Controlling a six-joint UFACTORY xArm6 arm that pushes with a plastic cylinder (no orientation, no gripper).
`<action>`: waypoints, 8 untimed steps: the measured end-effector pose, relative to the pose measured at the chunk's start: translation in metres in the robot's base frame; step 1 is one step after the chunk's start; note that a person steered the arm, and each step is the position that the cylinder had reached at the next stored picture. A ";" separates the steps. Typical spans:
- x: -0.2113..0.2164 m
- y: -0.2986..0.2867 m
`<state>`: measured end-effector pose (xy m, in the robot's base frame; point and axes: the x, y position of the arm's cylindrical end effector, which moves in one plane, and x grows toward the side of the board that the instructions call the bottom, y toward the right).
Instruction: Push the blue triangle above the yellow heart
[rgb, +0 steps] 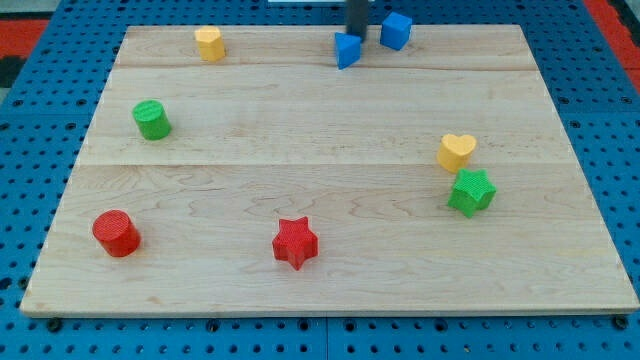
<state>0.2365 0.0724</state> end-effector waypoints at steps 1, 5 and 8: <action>0.043 0.012; -0.014 -0.075; 0.065 -0.071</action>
<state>0.3011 0.0010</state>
